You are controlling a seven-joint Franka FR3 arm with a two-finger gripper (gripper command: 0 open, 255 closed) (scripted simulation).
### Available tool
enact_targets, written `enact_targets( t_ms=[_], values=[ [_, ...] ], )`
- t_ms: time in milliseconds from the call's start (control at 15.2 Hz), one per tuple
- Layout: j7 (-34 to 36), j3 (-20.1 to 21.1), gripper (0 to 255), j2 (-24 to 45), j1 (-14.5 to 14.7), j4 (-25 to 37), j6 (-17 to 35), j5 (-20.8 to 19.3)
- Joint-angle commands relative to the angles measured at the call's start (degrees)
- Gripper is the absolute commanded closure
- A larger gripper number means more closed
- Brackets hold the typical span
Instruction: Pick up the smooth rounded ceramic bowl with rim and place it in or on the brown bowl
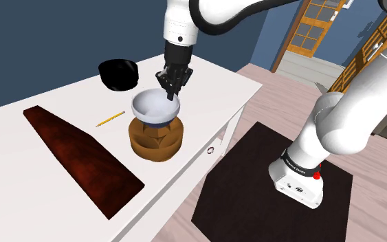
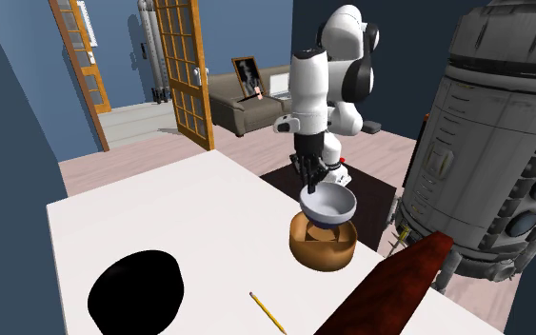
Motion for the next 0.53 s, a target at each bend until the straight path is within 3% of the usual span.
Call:
enact_targets(
  t_ms=[0,462],
  values=[
    [-0.14,0.05,255,0.26,0.03,-1.28,1.59,0.05],
    [-0.27,0.20,255,1.14,0.08,-3.15,4.32,0.02]
  ],
)
